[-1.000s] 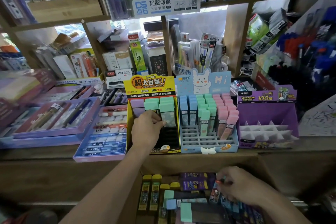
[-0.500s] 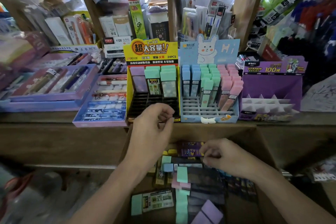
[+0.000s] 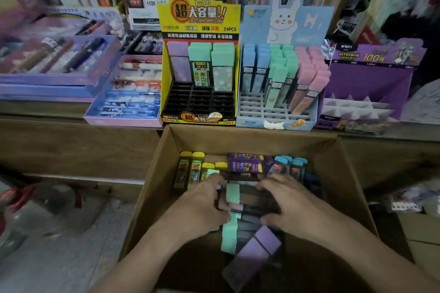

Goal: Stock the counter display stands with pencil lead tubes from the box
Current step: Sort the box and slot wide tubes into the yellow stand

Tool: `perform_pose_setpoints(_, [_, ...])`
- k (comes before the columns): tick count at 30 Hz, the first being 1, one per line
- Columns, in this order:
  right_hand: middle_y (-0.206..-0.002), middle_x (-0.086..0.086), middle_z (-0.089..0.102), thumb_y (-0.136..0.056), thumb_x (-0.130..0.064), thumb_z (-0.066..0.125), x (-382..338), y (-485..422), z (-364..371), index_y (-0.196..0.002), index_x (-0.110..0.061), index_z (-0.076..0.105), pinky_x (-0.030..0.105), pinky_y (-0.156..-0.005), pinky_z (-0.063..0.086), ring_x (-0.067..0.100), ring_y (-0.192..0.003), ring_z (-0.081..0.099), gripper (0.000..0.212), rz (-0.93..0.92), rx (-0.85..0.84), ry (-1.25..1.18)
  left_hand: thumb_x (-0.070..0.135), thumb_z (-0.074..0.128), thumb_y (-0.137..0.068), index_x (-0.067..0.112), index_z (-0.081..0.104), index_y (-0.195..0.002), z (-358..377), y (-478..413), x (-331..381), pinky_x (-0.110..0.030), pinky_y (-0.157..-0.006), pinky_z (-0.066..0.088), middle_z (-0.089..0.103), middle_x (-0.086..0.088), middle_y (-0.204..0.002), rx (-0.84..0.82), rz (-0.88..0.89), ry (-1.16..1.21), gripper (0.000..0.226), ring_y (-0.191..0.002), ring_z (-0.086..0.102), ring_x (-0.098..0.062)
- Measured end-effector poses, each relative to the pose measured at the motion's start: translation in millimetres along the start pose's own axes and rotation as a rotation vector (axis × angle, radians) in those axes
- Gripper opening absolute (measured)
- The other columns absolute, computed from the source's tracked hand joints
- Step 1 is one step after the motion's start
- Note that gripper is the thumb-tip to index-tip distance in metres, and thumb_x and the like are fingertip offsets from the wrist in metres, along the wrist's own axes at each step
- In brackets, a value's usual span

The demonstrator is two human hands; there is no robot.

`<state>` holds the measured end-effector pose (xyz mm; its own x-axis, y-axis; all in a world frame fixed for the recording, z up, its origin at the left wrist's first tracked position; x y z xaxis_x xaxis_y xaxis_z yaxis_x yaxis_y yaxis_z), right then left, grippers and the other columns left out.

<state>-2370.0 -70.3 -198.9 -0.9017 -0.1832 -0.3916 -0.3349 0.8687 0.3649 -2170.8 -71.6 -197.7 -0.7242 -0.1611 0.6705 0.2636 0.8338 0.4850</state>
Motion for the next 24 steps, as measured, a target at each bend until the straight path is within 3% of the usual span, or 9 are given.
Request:
perform_pose_setpoints(2, [-0.144, -0.012, 0.036, -0.088, -0.044, 0.074, 0.5, 0.4, 1.8, -0.148, -0.032, 0.039, 0.029, -0.112, 0.029, 0.011, -0.138, 0.03, 0.071, 0.004, 0.003, 0.021, 0.017, 0.081, -0.076, 0.046, 0.047, -0.12, 6.4, -1.1, -1.4, -0.023, -0.075, 0.059, 0.071, 0.017, -0.091, -0.027, -0.038, 0.011, 0.063, -0.09, 0.069, -0.003])
perform_pose_setpoints(5, [-0.141, -0.013, 0.042, -0.087, -0.044, 0.075, -0.5, -0.6, 1.9, -0.144, -0.033, 0.041, 0.029, -0.107, 0.033, 0.01, -0.132, 0.033, 0.068, -0.02, 0.011, 0.022, 0.014, 0.081, -0.076, 0.042, 0.046, -0.126, 9.2, -5.4, -4.2, -0.035, -0.085, 0.061, 0.071, 0.014, -0.098, -0.035, -0.067, 0.02, 0.067, -0.096, 0.069, -0.008])
perform_pose_setpoints(10, [-0.134, -0.018, 0.046, -0.079, -0.051, 0.079, -4.2, -1.7, 6.1, -0.136, -0.037, 0.044, 0.028, -0.102, 0.037, 0.007, -0.125, 0.04, 0.069, -0.047, 0.003, -0.03, 0.026, 0.081, -0.076, 0.048, 0.051, -0.119, 5.0, -9.0, -7.8, -0.015, -0.068, 0.051, 0.065, 0.023, -0.088, 0.046, -0.041, -0.019, 0.057, -0.087, 0.064, 0.004])
perform_pose_setpoints(13, [-0.133, -0.016, 0.047, -0.078, -0.05, 0.08, -4.4, -2.6, 10.1, -0.137, -0.037, 0.043, 0.03, -0.103, 0.04, 0.008, -0.124, 0.042, 0.07, -0.035, -0.032, -0.057, 0.033, 0.078, -0.08, 0.047, 0.054, -0.099, 3.8, -10.1, -10.7, -0.017, -0.068, 0.051, 0.066, 0.021, -0.091, 0.077, -0.059, -0.031, 0.033, -0.086, 0.063, 0.003])
perform_pose_setpoints(17, [-0.132, -0.014, 0.049, -0.077, -0.048, 0.082, -1.9, -2.8, 13.1, -0.137, -0.037, 0.043, 0.031, -0.101, 0.044, 0.006, -0.122, 0.047, 0.072, 0.011, -0.123, -0.194, 0.046, 0.071, -0.086, 0.043, 0.062, -0.101, 0.7, -9.1, -9.3, -0.013, -0.064, 0.043, 0.063, 0.02, -0.096, 0.103, -0.042, -0.036, 0.018, -0.087, 0.059, 0.004])
perform_pose_setpoints(21, [-0.117, -0.018, 0.058, -0.095, -0.045, 0.066, -1.0, -3.0, 15.0, -0.121, -0.044, 0.048, 0.031, -0.092, 0.051, -0.001, -0.106, 0.057, 0.032, 0.011, -0.149, -0.271, 0.058, 0.062, -0.088, 0.041, 0.061, -0.106, 0.2, -8.6, -5.1, -0.022, -0.071, 0.048, 0.063, 0.016, -0.102, 0.095, -0.031, 0.005, 0.025, -0.093, 0.06, 0.0])
perform_pose_setpoints(24, [-0.109, -0.013, 0.065, -0.097, -0.042, 0.064, 1.0, -4.1, 13.4, -0.117, -0.042, 0.054, 0.033, -0.087, 0.055, 0.001, -0.098, 0.062, 0.023, 0.033, -0.131, -0.318, 0.061, 0.059, -0.088, 0.042, 0.059, -0.104, 1.5, -9.4, -5.2, -0.023, -0.068, 0.053, 0.065, 0.014, -0.099, 0.095, -0.048, 0.036, 0.025, -0.088, 0.065, -0.002])
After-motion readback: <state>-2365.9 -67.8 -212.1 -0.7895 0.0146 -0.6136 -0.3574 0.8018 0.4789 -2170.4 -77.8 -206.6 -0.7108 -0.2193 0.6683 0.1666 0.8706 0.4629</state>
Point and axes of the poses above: each hand's wrist, its own y-axis away from the middle knuckle, its own z-axis out of the palm, x = y × z, the point moved 5 cm from there along -y, towards the middle knuckle
